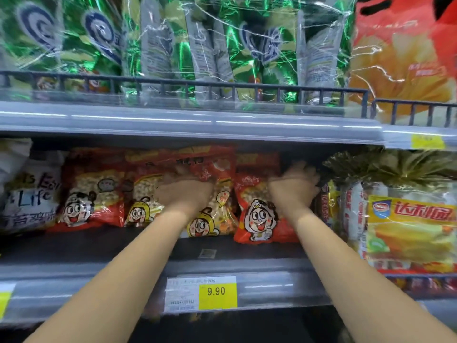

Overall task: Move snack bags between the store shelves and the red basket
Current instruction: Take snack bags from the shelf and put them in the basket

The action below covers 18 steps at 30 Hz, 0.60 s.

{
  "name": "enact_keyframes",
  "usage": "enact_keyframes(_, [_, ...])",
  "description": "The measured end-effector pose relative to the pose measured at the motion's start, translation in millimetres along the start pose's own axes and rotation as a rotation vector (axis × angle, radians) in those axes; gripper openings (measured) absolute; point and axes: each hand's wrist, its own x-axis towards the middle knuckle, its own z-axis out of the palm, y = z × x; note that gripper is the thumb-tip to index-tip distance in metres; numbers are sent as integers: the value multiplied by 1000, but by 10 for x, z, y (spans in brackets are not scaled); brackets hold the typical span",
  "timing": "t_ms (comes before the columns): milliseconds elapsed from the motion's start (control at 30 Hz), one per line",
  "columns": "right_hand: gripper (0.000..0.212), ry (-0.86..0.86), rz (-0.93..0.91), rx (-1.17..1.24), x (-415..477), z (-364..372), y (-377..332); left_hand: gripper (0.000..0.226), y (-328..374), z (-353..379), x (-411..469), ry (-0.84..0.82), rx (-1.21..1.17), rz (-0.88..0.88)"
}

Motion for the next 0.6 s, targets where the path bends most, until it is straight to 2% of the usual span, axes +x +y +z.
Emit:
enact_keyframes(67, [72,-78,-123,-115,-175,-297,-148,92,-17,-265,-249,-3,112,33])
enact_keyframes(133, [69,-148,-238,-224,-462,-563,-248,86,-63,-469,-556,51,123,108])
enact_keyframes(233, [61,-86,-456,-257,-1117,-845,-230,80,-278,-572,-1219,323,183,281])
enact_keyframes(300, [54,-25,-591,-256,-1598,-908,-106,78,-512,-500,-1636,430,205,384])
enact_keyframes(400, [52,-17,-691,-188,-2257,-911,116,73,-910,-263,-2169,406,130,469])
enact_keyframes(600, [50,-212,-768,-183,-3454,-777,594,66,-1693,280,-3111,276,260,543])
